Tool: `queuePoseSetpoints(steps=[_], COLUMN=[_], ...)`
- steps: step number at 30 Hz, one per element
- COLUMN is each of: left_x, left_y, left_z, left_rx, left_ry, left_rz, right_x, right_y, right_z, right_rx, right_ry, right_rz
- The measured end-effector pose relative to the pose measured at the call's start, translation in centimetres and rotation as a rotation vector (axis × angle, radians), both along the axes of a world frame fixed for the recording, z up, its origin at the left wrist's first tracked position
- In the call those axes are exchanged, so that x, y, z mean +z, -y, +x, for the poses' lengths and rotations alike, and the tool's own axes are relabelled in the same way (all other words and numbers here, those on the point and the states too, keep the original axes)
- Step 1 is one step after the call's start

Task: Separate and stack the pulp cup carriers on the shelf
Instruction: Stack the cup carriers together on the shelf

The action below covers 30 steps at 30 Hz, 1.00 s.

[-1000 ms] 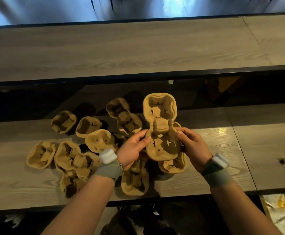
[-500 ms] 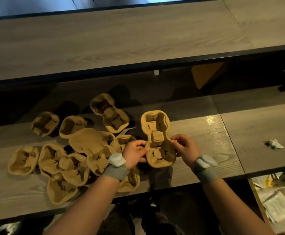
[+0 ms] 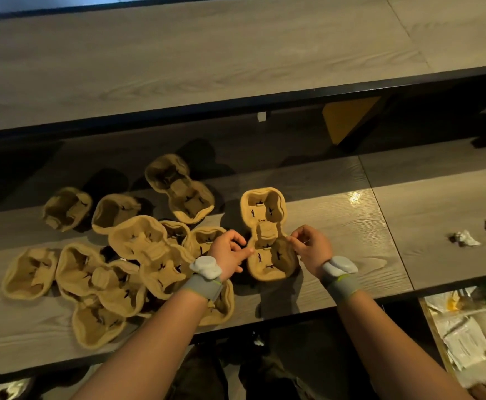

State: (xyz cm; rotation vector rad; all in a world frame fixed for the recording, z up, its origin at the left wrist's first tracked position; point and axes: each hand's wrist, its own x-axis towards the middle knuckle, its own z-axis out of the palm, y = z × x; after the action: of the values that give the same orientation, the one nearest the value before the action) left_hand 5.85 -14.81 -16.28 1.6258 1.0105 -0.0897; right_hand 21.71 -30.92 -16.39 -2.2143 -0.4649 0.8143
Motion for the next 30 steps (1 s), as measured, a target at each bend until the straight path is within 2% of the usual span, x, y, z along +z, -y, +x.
queuePoseSetpoints(steps=[9,17,20,26,30], left_x=[2.8,8.3,8.8,7.9,7.5], left_y=[-2.5,-10.5,-12.7,-14.9,-15.0], left_z=[-0.7,-5.2,-7.2,-11.9,-12.9], left_rx=[0.048,0.115,0.188,0.282,0.32], left_ry=[0.099,0.134,0.155,0.105,0.103], left_rz=[-0.043,0.151,0.14,0.149,0.059], right_x=[3.9,8.8,9.5,7.4,5.3], right_y=[-3.1,-9.6,-12.3,-18.2,-21.0], right_z=[0.4,-0.8,-1.7,-4.3,-4.6], right_rx=[0.1,0.247,0.334,0.475,0.484], right_ry=[0.042,0.111,0.112,0.107,0.171], right_rz=[0.062,0.165,0.164,-0.022,-0.212])
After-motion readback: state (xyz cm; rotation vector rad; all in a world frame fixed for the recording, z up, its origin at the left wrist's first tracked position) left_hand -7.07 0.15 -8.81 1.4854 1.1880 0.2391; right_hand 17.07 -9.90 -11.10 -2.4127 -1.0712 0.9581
